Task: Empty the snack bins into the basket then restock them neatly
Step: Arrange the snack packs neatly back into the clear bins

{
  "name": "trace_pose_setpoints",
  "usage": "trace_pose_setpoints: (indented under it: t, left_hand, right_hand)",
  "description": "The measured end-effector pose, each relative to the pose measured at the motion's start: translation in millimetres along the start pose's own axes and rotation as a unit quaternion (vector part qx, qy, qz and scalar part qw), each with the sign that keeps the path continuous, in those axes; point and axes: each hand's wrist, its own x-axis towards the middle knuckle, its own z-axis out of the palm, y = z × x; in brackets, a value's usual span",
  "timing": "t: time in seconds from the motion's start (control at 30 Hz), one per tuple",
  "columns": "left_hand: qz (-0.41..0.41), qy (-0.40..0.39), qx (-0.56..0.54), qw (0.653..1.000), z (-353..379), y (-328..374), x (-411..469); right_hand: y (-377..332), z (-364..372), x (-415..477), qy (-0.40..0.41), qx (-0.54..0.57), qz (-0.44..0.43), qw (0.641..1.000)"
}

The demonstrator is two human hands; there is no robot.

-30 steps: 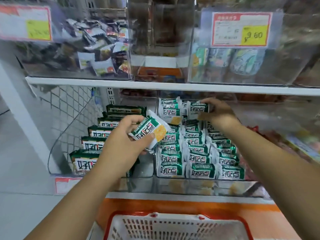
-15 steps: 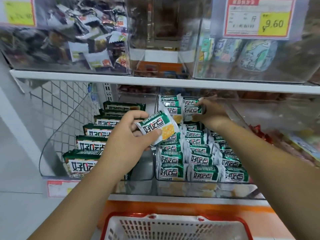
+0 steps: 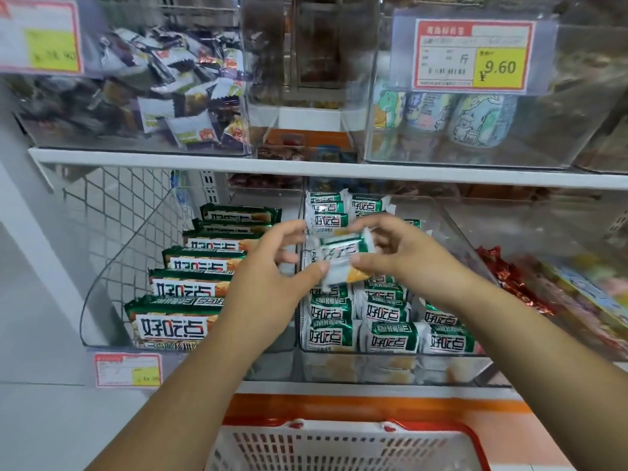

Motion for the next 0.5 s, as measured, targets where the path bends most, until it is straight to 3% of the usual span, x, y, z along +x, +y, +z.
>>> trace_pose_setpoints:
  t: [0.17,0.4,0.5]
  left_hand:
    - [-0.008,-0.016,0.085,0.996,-6.9,-11.5,-2.7]
    - [-0.022,-0.046,0.129,0.990,-4.8,-16.4,-5.8]
    - [-0.016,-0.052,0.144,0.988,-3.9,-18.6,-5.9]
  right_hand:
    - [21.5,-41.9,20.3,0.175,-0.087,0.026,0.980]
    - [51.6,-28.4,56.2,0.203,-0.171,0.037,0.963]
    - [51.0,-33.5,70.2,0.163,-0.160,0.046,0.973]
